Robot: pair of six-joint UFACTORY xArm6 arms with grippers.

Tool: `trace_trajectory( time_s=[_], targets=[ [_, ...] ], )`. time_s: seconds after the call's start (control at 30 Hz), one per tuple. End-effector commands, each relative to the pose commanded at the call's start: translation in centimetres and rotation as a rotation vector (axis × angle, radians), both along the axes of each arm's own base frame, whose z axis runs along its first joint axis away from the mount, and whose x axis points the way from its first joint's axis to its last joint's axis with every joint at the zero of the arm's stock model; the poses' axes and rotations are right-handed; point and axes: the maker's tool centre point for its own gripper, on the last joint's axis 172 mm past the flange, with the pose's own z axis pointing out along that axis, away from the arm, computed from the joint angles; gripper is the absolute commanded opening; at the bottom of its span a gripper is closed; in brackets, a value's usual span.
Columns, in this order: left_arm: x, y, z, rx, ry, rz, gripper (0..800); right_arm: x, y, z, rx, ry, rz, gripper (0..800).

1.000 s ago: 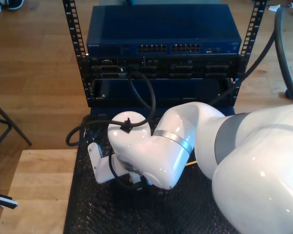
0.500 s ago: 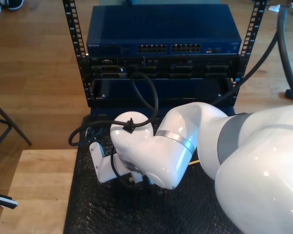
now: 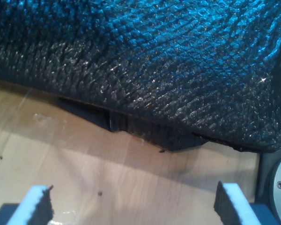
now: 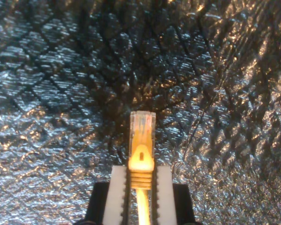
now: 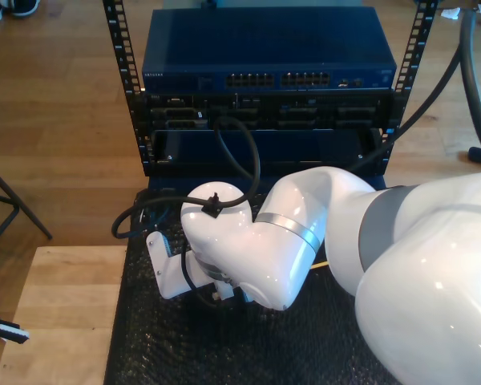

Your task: Grab the cable and plug it in

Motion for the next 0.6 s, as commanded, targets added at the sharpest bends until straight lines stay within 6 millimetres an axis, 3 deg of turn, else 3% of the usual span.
trace_trajectory(
  time_s=[0.17, 0.33, 0.47, 0.6],
  targets=[
    [-0.1, -0.2, -0.1, -0.012, 0.008, -0.005, 800, 1.1, -0.8, 2.6, 0.030, -0.034, -0.027, 3],
    [-0.2, -0.7, 0.6, -0.031, 0.015, -0.015, 800, 3.5, -4.2, 5.1, 0.048, -0.055, -0.121, 3],
    [-0.1, -2.1, 1.1, -0.043, 0.026, -0.066, 800, 3.4, -5.9, 7.6, 0.034, -0.067, -0.150, 3],
    [0.6, -1.7, 1.7, -0.029, 0.040, -0.042, 800, 2.4, -7.9, 10.1, 0.024, -0.047, -0.179, 2]
  ],
)
